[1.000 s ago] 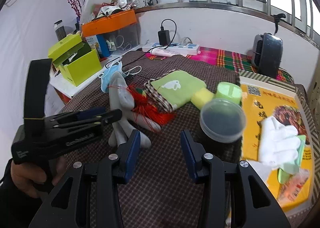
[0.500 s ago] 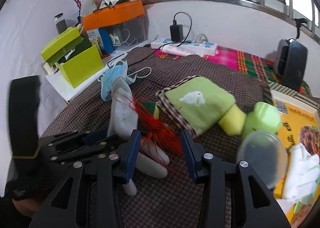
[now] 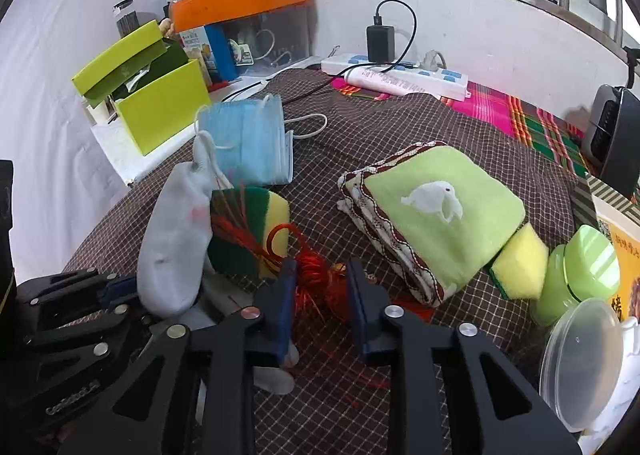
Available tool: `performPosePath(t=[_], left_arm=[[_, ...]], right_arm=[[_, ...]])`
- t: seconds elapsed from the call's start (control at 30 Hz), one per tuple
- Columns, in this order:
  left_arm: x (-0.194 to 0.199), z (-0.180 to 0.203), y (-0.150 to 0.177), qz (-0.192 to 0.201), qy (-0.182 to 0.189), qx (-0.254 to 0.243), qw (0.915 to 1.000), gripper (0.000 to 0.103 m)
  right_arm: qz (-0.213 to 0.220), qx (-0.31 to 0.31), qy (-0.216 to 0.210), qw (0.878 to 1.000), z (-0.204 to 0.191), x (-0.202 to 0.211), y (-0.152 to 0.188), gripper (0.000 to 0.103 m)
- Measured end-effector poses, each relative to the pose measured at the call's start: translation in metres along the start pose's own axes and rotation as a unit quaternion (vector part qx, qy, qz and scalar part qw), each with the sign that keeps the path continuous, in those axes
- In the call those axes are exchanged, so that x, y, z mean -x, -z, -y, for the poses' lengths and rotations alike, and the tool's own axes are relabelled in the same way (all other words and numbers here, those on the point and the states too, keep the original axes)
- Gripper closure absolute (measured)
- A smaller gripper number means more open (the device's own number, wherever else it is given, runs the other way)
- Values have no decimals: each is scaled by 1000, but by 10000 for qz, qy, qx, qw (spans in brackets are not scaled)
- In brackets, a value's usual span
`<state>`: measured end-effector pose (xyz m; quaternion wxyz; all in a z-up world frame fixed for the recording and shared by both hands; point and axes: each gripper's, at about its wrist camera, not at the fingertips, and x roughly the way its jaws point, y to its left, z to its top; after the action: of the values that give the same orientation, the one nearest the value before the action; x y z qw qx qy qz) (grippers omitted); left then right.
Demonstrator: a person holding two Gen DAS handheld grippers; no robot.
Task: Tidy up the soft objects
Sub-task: 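Grasp the gray work glove with left gripper while right gripper reaches toward the red tassel, then lift the gray glove with left gripper while right gripper grasps the green-yellow sponge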
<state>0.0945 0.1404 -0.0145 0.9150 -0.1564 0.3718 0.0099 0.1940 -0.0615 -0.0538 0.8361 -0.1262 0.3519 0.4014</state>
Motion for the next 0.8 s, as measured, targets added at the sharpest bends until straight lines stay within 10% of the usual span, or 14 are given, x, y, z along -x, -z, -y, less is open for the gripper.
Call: performPosePath(t=[0.17,0.8], left_arm=[[10,-1,2,63,95,-9,9999,88],[28,-3,11,66,47,-23,10000,85]], right_arm=[[59,-31,6,10000,2,4,1,98],[349,-124,-119,9992,-1,36,8,100]])
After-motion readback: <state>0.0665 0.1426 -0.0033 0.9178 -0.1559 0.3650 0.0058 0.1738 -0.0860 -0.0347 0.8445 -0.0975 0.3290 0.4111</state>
